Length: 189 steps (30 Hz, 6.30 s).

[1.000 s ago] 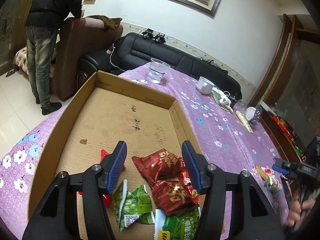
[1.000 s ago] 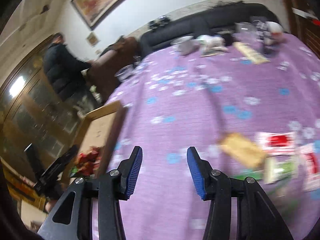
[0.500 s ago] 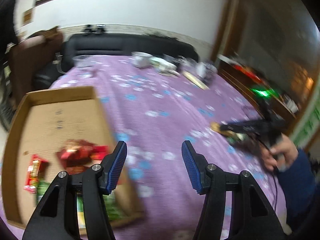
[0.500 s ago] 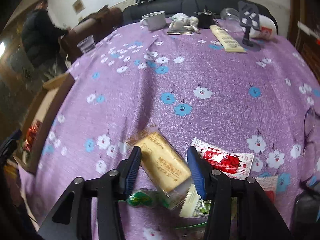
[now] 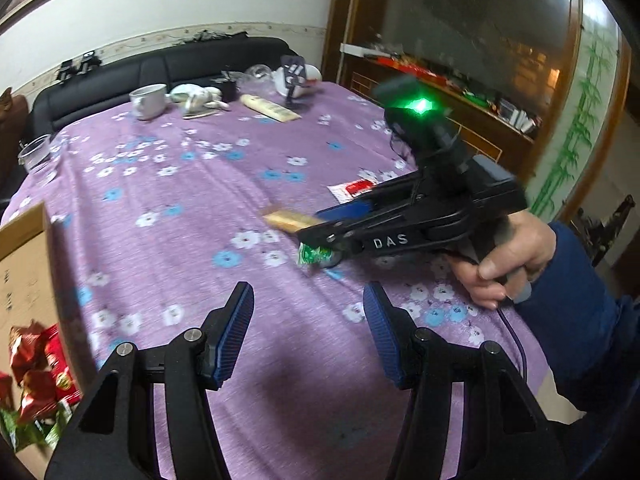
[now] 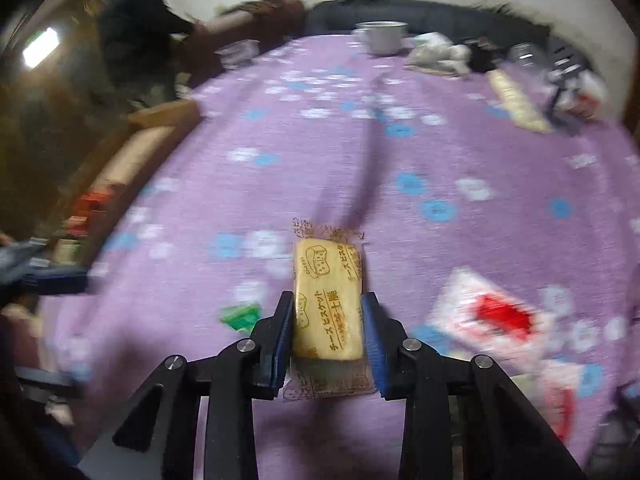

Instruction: Organize snacks

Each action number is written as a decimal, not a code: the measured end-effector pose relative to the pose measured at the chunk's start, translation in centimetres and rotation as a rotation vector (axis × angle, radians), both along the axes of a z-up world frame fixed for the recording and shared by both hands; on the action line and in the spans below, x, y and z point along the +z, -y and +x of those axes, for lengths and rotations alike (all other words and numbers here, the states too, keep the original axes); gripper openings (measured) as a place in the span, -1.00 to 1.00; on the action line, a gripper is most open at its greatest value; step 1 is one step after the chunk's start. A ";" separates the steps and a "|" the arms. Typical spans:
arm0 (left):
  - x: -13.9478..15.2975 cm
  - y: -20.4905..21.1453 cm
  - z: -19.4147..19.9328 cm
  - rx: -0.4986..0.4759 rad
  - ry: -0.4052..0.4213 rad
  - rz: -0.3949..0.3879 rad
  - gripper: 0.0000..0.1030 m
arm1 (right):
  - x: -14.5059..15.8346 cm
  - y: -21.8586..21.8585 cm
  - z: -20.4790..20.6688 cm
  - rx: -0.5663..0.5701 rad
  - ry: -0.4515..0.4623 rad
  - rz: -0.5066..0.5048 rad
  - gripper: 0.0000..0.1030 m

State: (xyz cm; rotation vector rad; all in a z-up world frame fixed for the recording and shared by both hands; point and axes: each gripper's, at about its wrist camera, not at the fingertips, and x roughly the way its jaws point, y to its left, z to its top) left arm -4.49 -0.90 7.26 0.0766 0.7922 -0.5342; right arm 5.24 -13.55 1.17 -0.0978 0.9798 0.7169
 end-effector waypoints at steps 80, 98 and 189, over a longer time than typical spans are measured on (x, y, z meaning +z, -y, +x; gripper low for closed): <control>-5.3 -5.2 5.3 0.316 -0.175 -0.111 -0.68 | -0.5 -2.8 -2.4 -0.042 0.111 -0.052 -0.34; -5.0 -5.2 4.9 0.349 -0.148 -0.080 -0.68 | 0.2 -1.8 -2.3 -0.085 0.112 -0.011 -0.34; -4.8 -26.8 -1.2 0.830 -0.028 -0.268 -0.67 | -0.2 -24.7 -9.0 0.197 0.104 0.098 -0.35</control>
